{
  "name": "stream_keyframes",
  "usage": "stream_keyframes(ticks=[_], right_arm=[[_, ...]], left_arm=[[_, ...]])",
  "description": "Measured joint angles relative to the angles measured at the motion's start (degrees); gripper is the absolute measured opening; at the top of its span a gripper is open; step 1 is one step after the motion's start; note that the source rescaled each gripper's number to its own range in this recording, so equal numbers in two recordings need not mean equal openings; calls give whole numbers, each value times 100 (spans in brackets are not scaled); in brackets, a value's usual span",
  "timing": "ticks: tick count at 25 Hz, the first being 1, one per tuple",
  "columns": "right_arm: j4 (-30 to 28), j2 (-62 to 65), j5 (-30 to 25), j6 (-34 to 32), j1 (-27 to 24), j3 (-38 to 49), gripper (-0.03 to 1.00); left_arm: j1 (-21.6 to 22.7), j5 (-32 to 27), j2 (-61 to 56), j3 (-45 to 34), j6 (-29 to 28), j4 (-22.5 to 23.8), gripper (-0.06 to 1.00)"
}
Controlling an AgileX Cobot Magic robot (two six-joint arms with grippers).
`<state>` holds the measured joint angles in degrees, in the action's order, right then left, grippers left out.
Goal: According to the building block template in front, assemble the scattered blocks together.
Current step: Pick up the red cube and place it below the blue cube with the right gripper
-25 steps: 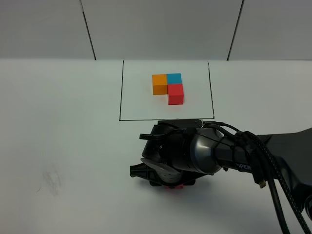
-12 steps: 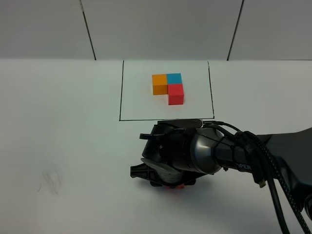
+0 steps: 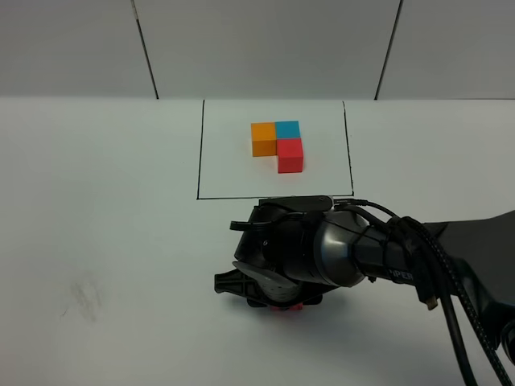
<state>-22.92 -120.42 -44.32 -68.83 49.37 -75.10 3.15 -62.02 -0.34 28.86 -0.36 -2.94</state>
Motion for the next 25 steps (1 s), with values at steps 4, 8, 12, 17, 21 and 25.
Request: stream_keyframes(ticks=[4,8,12,17,21,25], right_arm=[[32,-14,26,45,-27,-6,24],[32,-14,26,96,-27,-7,24],[37,-14,33,197,-27,-7,24],[32,-14,38,258,-27,-7,24],[107,-14,38,293,-39,-12,24],[208,-18,6,336,-67,-51,24]], left_arm=[[0,0,0,0,0,0,29],[0,0,0,0,0,0,29],[0,0,0,0,0,0,29],[0,0,0,0,0,0,29],[0,0,0,0,0,0,29],[0,0,0,0,0,0,29]])
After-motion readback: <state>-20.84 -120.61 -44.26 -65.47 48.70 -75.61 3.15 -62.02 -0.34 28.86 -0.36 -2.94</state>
